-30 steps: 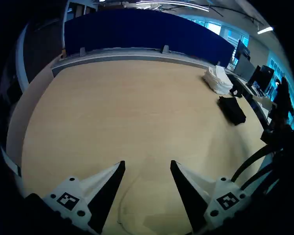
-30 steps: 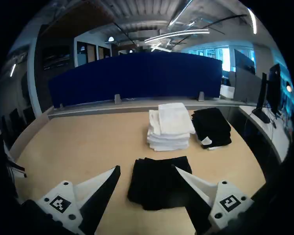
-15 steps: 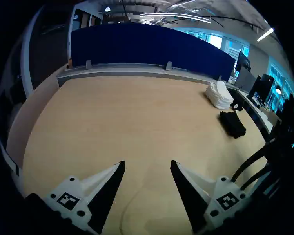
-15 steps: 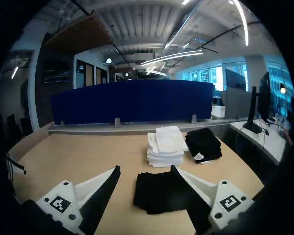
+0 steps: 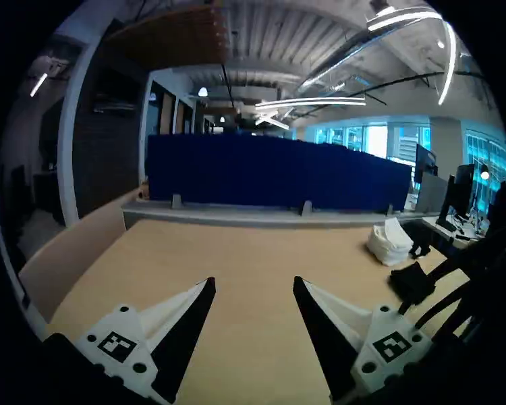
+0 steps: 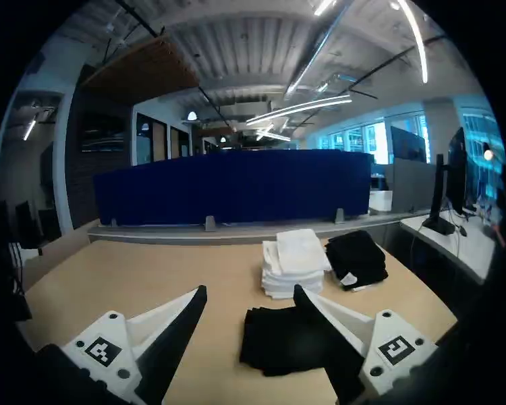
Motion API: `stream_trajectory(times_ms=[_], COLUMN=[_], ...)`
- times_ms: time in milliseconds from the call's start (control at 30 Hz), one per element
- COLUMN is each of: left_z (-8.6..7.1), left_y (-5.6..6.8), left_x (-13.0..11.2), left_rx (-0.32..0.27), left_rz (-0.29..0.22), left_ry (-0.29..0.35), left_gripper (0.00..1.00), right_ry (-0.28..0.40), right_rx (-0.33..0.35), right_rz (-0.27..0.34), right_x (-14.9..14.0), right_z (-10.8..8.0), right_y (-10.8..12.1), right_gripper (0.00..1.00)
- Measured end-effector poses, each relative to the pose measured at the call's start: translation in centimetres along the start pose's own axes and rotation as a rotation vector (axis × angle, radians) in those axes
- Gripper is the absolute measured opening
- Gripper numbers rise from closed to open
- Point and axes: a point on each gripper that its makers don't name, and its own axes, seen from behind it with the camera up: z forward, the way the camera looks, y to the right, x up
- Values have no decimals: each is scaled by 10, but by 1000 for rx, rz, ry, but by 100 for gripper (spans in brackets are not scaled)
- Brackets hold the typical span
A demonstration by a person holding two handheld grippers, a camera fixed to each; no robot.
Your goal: Fold towel
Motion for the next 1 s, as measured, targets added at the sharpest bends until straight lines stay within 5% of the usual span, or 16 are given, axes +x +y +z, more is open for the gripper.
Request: stream_trajectory(times_ms=[200, 467, 767, 1000], left_z=[-1, 0, 11, 23], left_y=[-5, -5, -8, 2], left_x=[24, 21, -1, -23], left_rx=[31, 32, 52, 57], left_rz=[7, 2, 48, 75], left_ry=[93, 146, 172, 186], left_gripper=[85, 85, 85, 85], right_ry=[17, 26, 19, 5], right_rx=[11, 15, 10, -25], right_rz=[17, -25, -22, 7], right_x=[5, 7, 12, 11], right_z=[1, 2, 0, 1], right_y=[-9, -13, -8, 8], right_gripper=[100, 100, 100, 100])
